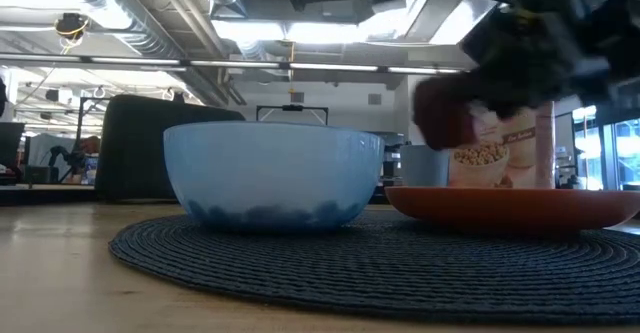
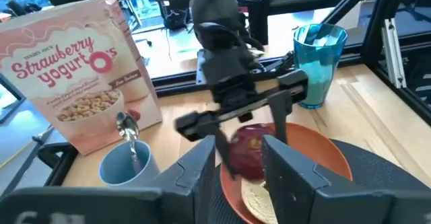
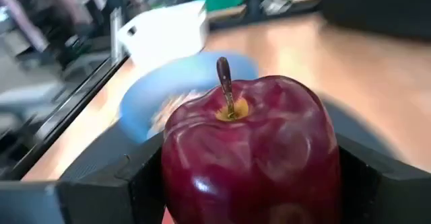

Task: Arrange a breakfast setting
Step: Put the apple on the orange plate

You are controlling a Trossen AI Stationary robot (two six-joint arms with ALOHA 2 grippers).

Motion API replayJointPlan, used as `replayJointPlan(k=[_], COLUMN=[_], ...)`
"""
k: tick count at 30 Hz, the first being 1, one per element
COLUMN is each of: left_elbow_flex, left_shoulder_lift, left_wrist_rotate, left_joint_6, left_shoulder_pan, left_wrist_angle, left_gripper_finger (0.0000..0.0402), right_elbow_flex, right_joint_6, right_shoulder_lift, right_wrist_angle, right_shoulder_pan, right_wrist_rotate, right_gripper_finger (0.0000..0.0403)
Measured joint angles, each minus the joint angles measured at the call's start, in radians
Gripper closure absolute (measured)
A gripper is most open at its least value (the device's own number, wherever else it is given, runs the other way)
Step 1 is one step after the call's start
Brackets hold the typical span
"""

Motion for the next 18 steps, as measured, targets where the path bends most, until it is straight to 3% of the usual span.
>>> replayJointPlan(k=[6,12,18], left_elbow_flex=[0.000,0.000,0.000], left_shoulder_lift=[0.000,0.000,0.000], left_wrist_rotate=[-0.032,-0.048,-0.050], left_joint_6=[0.000,-0.005,-0.006], left_shoulder_pan=[0.002,0.003,0.003], left_wrist_angle=[0.009,0.011,0.012], left_gripper_finger=[0.0285,0.0285,0.0285], right_elbow_flex=[-0.057,-0.120,-0.205], right_joint_6=[-0.003,-0.007,0.001], right_shoulder_lift=[0.000,-0.001,-0.001], right_wrist_angle=[0.007,0.016,0.161], right_shoulder_pan=[0.074,0.079,0.079], right_wrist_rotate=[-0.007,-0.048,-0.128], right_gripper_finger=[0.0117,0.0115,0.0115])
